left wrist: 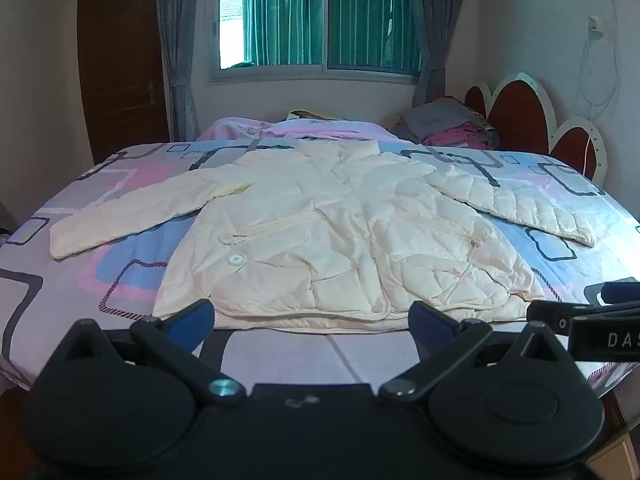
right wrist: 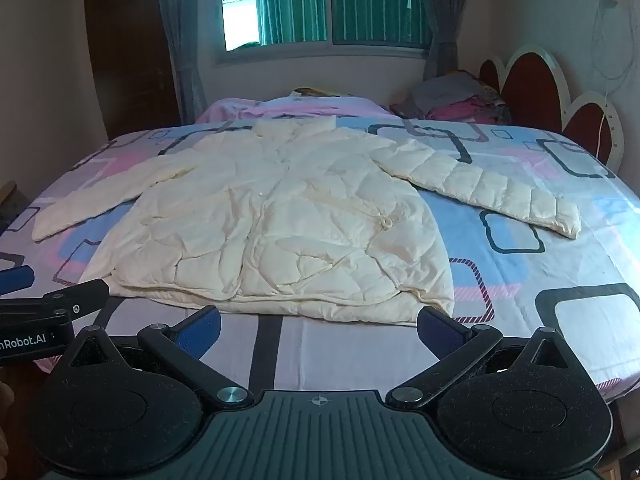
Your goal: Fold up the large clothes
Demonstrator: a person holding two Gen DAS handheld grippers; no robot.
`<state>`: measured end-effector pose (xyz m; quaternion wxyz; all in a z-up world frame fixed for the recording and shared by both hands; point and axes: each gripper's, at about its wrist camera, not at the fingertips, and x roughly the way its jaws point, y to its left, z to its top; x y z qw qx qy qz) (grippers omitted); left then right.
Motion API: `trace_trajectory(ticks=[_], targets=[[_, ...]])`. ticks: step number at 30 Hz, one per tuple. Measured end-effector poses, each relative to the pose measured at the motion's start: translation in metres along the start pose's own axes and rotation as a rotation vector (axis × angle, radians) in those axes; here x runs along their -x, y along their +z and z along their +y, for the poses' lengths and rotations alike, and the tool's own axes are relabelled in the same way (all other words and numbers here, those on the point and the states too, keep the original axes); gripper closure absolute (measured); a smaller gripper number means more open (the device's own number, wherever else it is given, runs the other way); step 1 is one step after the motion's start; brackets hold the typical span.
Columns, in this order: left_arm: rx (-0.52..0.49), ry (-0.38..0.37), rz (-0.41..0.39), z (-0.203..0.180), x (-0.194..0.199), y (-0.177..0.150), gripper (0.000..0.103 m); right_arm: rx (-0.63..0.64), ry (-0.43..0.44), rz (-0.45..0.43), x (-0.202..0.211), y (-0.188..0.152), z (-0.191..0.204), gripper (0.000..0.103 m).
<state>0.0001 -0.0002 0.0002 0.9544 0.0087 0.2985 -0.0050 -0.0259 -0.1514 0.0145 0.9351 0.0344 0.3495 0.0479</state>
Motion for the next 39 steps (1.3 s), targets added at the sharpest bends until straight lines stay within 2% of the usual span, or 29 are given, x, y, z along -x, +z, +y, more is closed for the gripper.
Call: trace_trajectory(ticks=[39], targets=[[0.01,0.015,-0.008,0.0077,0.0015,0.0035,0.0,0.002,0.017,-0.006,0.0009,0.0044,0.0042,0.0]])
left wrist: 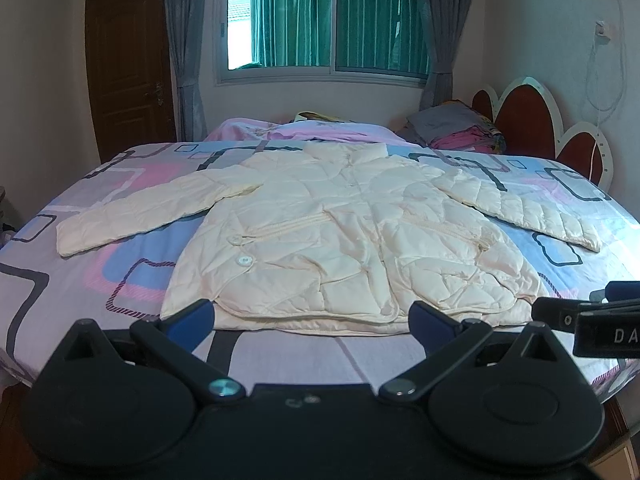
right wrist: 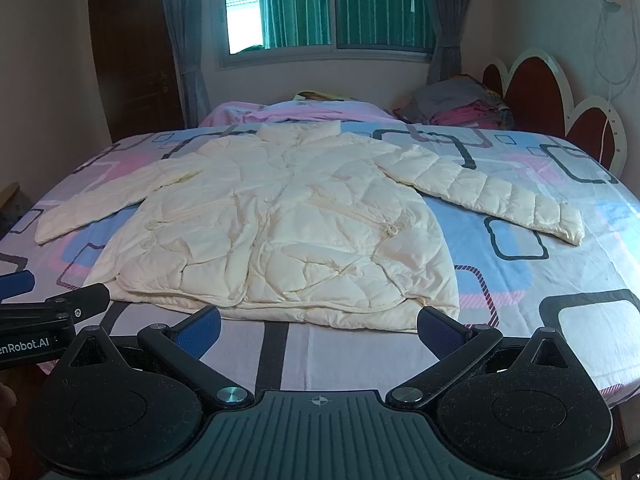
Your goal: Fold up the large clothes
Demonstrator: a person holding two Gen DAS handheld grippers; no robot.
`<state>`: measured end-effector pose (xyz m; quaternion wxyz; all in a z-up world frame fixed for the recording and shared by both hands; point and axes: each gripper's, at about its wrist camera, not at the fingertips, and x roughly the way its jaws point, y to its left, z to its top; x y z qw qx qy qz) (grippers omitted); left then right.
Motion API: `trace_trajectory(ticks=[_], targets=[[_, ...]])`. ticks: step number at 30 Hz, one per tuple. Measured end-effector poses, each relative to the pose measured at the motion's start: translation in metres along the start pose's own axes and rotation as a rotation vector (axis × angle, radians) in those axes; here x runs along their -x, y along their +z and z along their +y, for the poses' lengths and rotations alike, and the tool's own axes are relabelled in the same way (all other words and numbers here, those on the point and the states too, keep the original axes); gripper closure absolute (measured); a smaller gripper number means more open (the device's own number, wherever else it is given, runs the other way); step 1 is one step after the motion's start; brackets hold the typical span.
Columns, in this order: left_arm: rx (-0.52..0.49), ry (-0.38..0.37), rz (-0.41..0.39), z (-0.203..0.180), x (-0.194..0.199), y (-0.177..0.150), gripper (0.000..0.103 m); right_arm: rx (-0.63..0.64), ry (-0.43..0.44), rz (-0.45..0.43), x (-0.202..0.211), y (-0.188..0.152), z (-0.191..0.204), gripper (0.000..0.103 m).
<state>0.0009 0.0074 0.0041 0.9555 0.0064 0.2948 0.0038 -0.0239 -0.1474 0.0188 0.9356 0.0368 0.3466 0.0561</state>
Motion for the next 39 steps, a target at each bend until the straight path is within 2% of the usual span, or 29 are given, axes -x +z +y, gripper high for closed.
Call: trace_trajectory(ticks=[39], targets=[[0.009,0.008,-0.009,0.0023,0.0012,-0.0014,0.0,0.002,-0.001,-0.004,0.0042,0.0022,0.0029,0.0]])
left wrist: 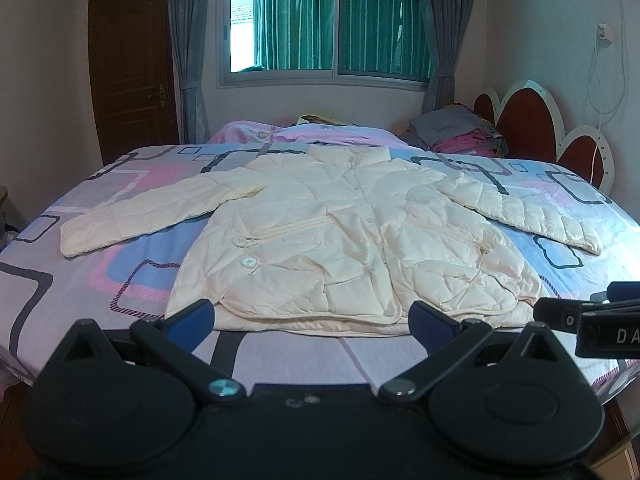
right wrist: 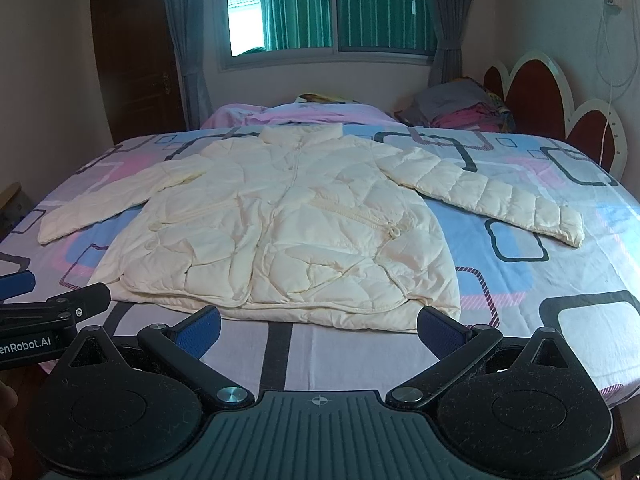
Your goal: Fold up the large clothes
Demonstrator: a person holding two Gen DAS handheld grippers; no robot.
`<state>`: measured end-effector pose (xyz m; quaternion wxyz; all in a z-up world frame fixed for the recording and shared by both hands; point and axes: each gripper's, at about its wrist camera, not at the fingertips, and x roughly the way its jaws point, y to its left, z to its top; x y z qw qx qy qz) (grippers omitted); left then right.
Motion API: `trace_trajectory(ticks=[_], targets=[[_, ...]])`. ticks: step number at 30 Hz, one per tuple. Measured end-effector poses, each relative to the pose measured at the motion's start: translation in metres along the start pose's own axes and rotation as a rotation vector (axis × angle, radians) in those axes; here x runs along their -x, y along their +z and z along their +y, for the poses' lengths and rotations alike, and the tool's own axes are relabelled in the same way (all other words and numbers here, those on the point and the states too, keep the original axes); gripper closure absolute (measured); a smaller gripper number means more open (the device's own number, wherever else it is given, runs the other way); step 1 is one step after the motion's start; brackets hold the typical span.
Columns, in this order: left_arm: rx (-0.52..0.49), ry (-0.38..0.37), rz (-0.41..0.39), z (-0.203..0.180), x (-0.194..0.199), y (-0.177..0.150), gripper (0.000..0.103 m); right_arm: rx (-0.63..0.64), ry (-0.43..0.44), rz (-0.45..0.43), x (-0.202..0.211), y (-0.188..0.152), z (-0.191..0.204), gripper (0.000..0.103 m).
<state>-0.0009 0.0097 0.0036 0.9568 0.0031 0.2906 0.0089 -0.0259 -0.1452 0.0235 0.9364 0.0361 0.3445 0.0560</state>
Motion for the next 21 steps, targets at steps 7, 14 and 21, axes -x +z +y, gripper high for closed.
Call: trace_trajectory(ticks=[7,14,21], targets=[[0.001,-0.001,-0.001,0.0013,0.0007,0.0,0.0,0.002,0.001,-0.003,0.0009,0.0005,0.0,0.0],[0.003,0.0,-0.001,0.003,0.002,0.0009,0.0,0.009,0.001,-0.004,0.0034,0.0022,0.0034,0.0],[0.029,-0.003,0.005,0.0088,0.0017,0.0022,0.0,0.021,-0.009,-0.001,0.0026,0.0023,0.0056,0.0]])
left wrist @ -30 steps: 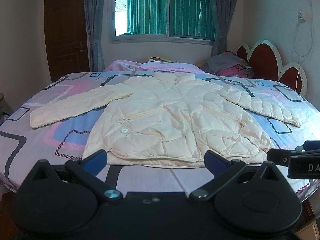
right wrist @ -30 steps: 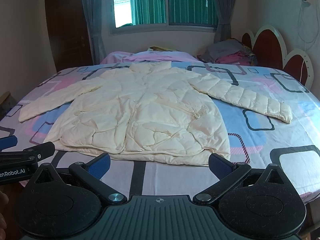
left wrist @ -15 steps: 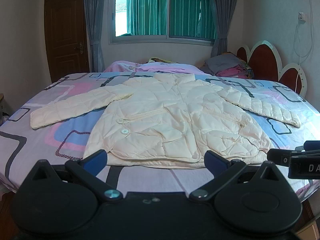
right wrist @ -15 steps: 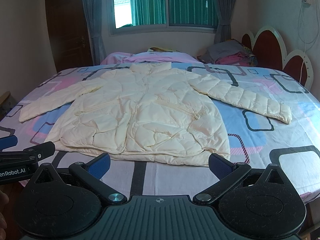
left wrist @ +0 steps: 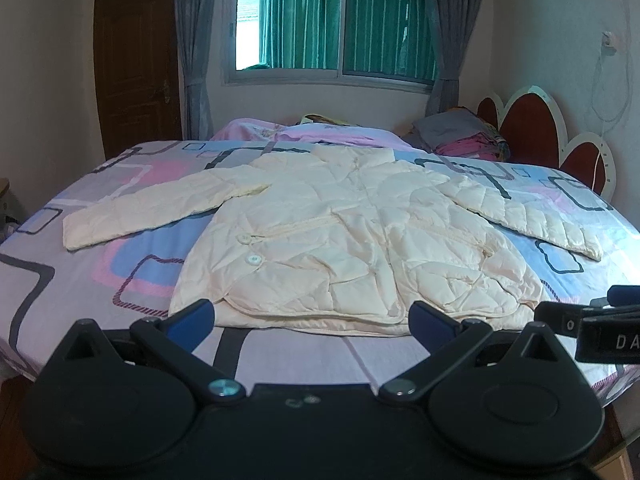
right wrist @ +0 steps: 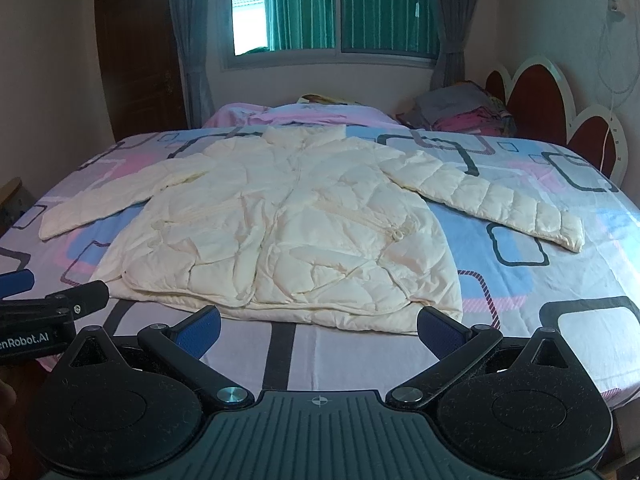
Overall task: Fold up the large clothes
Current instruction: 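Grasp the cream jacket sleeve cuff with the right tool and lift it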
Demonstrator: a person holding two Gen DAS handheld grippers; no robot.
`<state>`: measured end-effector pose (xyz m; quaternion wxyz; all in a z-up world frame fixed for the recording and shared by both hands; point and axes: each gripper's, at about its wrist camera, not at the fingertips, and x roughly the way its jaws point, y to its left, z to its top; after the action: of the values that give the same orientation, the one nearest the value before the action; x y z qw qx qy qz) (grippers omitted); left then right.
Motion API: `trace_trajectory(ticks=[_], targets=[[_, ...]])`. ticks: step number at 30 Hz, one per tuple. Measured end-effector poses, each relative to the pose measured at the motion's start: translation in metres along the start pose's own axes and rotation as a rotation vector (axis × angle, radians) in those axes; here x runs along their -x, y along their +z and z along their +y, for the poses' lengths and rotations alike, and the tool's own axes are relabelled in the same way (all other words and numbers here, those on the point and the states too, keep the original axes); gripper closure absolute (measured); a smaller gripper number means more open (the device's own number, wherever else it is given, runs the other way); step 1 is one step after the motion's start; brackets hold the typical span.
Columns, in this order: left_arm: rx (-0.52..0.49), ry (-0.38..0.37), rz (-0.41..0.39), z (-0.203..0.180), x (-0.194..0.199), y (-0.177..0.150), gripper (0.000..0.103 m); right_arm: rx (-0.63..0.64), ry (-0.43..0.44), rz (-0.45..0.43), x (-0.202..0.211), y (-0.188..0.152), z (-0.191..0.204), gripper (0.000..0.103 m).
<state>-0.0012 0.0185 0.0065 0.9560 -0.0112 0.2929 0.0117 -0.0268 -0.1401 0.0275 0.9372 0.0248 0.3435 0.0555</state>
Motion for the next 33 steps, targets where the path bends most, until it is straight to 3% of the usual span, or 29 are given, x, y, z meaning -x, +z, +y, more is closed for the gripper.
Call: trace_trajectory(ticks=[10,23,27,33], targets=[[0.018,-0.021,-0.009,0.006,-0.026,0.01,0.0,-0.065,-0.079,-0.024,-0.029,0.018,-0.033,0.0],[0.034,-0.052,-0.105,0.007,-0.114,0.064,0.0,-0.175,-0.165,-0.06,-0.1,0.069,-0.081,0.0],[-0.051,-0.068,-0.049,-0.003,-0.147,0.082,0.0,-0.257,-0.217,-0.079,-0.116,0.084,-0.104,0.0],[-0.074,-0.155,-0.001,-0.014,-0.193,0.101,0.0,-0.364,-0.33,-0.123,-0.127,0.094,-0.15,0.0]])
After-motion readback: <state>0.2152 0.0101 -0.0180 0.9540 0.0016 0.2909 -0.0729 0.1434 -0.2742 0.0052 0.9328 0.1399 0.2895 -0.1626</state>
